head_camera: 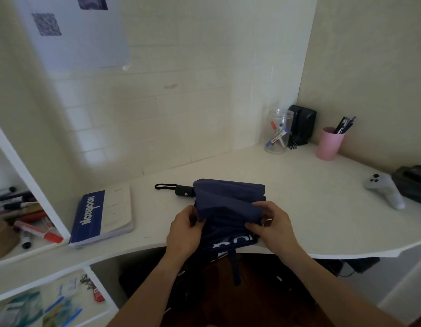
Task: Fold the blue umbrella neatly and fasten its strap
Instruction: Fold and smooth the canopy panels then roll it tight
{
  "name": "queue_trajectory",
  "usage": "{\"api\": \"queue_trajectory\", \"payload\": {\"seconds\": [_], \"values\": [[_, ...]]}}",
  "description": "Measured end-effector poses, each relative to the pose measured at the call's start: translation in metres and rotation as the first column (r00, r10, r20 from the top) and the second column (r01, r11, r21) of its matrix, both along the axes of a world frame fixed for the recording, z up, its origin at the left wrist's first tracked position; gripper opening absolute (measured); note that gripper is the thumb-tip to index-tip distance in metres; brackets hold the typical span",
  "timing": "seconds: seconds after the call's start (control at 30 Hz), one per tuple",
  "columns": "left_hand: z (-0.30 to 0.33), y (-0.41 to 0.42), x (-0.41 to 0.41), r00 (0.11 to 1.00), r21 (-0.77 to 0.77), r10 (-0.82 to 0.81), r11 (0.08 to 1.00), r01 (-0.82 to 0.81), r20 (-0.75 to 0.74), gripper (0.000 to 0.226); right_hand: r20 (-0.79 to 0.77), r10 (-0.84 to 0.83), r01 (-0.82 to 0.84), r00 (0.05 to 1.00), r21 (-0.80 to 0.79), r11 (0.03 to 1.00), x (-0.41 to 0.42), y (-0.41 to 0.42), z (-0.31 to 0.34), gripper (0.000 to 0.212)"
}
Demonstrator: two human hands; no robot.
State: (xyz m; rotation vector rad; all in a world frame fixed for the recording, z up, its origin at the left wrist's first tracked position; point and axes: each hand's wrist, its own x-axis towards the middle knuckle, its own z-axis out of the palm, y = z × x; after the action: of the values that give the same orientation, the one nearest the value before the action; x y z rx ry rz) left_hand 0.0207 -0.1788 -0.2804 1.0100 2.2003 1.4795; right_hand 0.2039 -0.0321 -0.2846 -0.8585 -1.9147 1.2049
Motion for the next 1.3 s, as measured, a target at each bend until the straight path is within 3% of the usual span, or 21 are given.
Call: {"api": "queue_trajectory", "payload": {"seconds": [0.07,0.2,0.37,0.57,0.73,0.83,1.03,1.1,1.2,1.3], "values": [[0.003,-0.001,-0.001,0.999,0.013,0.01,1.0,-0.011,0.04,0.015,-0.071,0.019,-0.023,0.997,-0.051,0.998,-0.002,0.004,0.003,0.04],[0.007,-0.007,-0.003,0.979,0.088,-0.067,0.995,0.05,0.193,0.017,-0.191,0.072,-0.085,0.979,-0.057,0.995,0.007,0.014,0.008,0.042],[0.012,-0.016,-0.004,0.931,0.101,-0.186,0.982,0.162,0.313,0.038,-0.153,0.162,-0.179,0.975,-0.102,0.979,0.02,0.019,0.014,0.053],[0.011,-0.01,-0.01,0.986,0.015,-0.114,0.994,0.113,0.124,0.031,-0.117,0.135,-0.143,0.984,-0.064,0.988,0.015,0.013,0.013,0.047],[0.006,-0.002,-0.017,0.999,-0.036,-0.045,0.998,0.045,0.007,0.04,-0.058,0.07,-0.071,0.996,-0.018,0.997,0.012,0.018,0.009,0.041],[0.004,-0.001,-0.02,0.999,-0.014,-0.035,0.999,0.035,0.012,0.044,-0.01,0.045,-0.045,0.999,0.007,0.999,0.01,0.023,0.004,0.04],[-0.004,-0.009,-0.025,0.994,-0.039,-0.07,0.997,0.067,-0.08,0.033,-0.044,0.094,-0.092,0.995,0.045,0.995,0.011,0.021,0.004,0.046],[-0.004,-0.012,-0.018,0.986,-0.027,-0.037,0.999,0.033,-0.161,0.043,-0.055,0.142,-0.138,0.988,0.072,0.988,0.013,0.017,0.003,0.047],[-0.007,-0.016,-0.012,0.964,0.024,-0.017,0.999,0.024,-0.267,0.068,0.041,0.136,-0.142,0.99,0.266,0.954,0.015,0.015,0.001,0.047],[-0.005,-0.011,-0.01,0.942,-0.022,-0.013,1.0,0.006,-0.336,0.073,0.104,0.019,-0.076,0.994,0.575,0.815,0.015,0.012,0.011,0.042]]}}
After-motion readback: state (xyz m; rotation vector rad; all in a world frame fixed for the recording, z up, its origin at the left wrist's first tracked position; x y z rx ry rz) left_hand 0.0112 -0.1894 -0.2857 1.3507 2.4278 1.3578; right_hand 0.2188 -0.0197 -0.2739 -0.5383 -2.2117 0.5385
